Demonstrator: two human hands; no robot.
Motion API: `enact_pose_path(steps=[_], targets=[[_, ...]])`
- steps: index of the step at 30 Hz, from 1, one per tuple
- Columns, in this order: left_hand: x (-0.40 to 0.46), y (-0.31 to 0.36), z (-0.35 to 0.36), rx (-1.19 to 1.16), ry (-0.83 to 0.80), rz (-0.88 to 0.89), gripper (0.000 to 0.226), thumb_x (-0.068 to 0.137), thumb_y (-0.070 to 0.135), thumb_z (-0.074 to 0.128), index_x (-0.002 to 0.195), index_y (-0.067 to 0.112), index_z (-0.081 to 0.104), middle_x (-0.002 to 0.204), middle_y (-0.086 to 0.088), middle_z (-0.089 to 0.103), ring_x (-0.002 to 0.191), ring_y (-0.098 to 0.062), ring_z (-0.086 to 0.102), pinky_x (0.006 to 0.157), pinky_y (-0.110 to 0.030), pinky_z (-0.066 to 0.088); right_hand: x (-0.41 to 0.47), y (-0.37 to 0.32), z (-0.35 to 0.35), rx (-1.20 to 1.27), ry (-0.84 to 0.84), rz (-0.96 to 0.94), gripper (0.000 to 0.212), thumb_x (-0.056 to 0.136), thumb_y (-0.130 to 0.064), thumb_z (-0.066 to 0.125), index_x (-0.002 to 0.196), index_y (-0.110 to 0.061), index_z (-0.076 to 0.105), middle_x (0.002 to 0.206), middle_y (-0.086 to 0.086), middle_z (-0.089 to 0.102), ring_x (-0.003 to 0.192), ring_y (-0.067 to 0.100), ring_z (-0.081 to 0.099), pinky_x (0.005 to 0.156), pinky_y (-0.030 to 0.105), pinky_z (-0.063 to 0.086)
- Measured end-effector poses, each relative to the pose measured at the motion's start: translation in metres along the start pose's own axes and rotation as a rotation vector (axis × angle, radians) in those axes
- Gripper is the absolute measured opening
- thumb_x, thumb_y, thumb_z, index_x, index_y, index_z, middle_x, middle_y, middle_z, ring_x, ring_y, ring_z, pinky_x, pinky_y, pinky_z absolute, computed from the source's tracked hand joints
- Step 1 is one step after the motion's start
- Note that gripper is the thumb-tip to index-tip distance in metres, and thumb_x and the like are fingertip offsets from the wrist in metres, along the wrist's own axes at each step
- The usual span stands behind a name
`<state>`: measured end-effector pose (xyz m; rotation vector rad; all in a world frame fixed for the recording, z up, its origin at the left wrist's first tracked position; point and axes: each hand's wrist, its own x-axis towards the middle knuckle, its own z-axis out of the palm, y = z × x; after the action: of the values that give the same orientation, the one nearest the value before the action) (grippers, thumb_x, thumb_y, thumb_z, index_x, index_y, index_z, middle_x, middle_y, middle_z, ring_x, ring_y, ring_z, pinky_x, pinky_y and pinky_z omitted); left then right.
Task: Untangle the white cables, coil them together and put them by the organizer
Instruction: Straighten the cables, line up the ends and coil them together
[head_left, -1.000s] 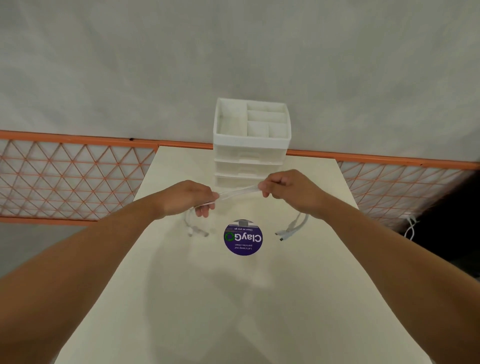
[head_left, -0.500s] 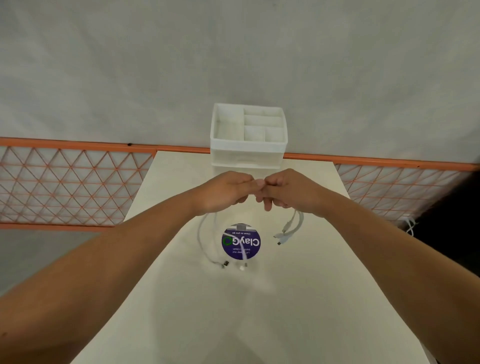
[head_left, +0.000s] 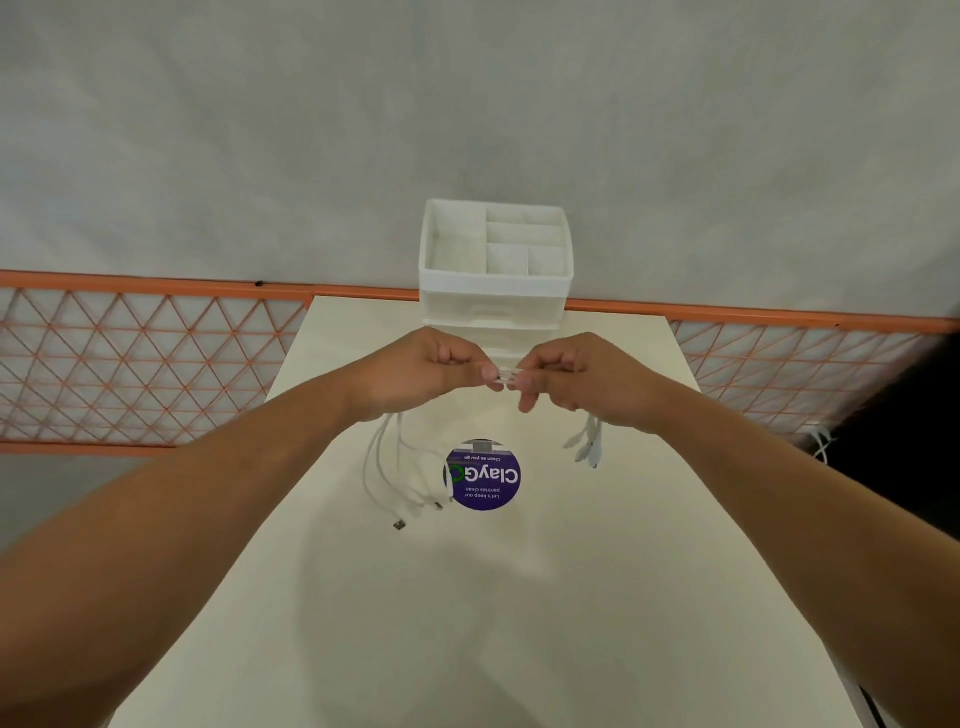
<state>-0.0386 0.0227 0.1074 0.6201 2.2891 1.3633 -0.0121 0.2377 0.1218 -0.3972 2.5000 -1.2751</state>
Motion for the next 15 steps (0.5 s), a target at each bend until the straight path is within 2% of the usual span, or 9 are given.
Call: enact_pose_path(steps=[2, 4, 7, 11, 13, 15], targets=[[-0.0004, 0.0036, -0.0024, 0.008, 0.012, 0.023, 0.020, 0.095, 0.021, 0.060, 0.100, 0.007, 0.073, 0.061, 0.023, 0.065, 0.059, 0.012, 0.056, 0.059, -0.001, 0.037, -0.0017, -0.0025, -0.0034, 0.037, -0.035, -0.020, 0.018, 0.093, -0.023, 0.059, 0.102, -0.012, 0.071, 0.094, -0.004, 0.076, 0.058, 0.008, 0.053, 0.057, 0.017, 0.041], [-0.0010, 0.0055, -0.0027, 0.037, 0.013, 0.036, 0.019, 0.094, 0.026, 0.062, 0.098, 0.013, 0.075, 0.071, 0.019, 0.069, 0.070, 0.008, 0.058, 0.073, -0.009, 0.041, -0.0029, -0.0060, -0.0067, 0.044, -0.062, -0.017, 0.024, 0.095, -0.029, 0.055, 0.104, -0.013, 0.070, 0.099, -0.005, 0.075, 0.062, 0.008, 0.058, 0.056, 0.018, 0.042], [-0.0010, 0.0064, -0.0018, 0.087, 0.003, 0.028, 0.016, 0.091, 0.032, 0.065, 0.097, 0.023, 0.076, 0.092, 0.008, 0.074, 0.095, -0.006, 0.065, 0.093, -0.025, 0.044, -0.0014, -0.0080, -0.0097, 0.092, -0.073, 0.034, 0.022, 0.091, -0.026, 0.061, 0.101, -0.007, 0.068, 0.094, 0.002, 0.076, 0.062, 0.012, 0.057, 0.057, 0.025, 0.040], [-0.0009, 0.0078, 0.0011, 0.115, -0.027, 0.010, 0.013, 0.090, 0.035, 0.065, 0.092, 0.029, 0.076, 0.092, 0.011, 0.075, 0.097, -0.003, 0.065, 0.095, -0.026, 0.045, -0.0016, -0.0070, -0.0096, 0.091, -0.083, 0.084, 0.021, 0.087, -0.023, 0.067, 0.098, -0.005, 0.067, 0.090, 0.004, 0.076, 0.061, 0.012, 0.058, 0.056, 0.024, 0.039], [-0.0011, 0.0069, 0.0017, 0.117, -0.020, 0.003, 0.016, 0.091, 0.036, 0.063, 0.092, 0.027, 0.077, 0.097, 0.008, 0.075, 0.103, -0.008, 0.064, 0.098, -0.030, 0.045, -0.0022, -0.0076, -0.0095, 0.040, -0.059, 0.073, 0.022, 0.087, -0.025, 0.067, 0.096, -0.005, 0.067, 0.085, 0.002, 0.076, 0.057, 0.010, 0.058, 0.056, 0.023, 0.039], [-0.0011, 0.0049, 0.0007, 0.132, -0.009, -0.004, 0.020, 0.092, 0.037, 0.062, 0.093, 0.025, 0.077, 0.099, 0.002, 0.074, 0.105, -0.014, 0.063, 0.100, -0.034, 0.045, -0.0014, -0.0074, -0.0078, -0.051, -0.005, 0.077, 0.026, 0.085, -0.033, 0.068, 0.086, -0.007, 0.065, 0.071, -0.001, 0.073, 0.050, 0.008, 0.054, 0.054, 0.021, 0.040]])
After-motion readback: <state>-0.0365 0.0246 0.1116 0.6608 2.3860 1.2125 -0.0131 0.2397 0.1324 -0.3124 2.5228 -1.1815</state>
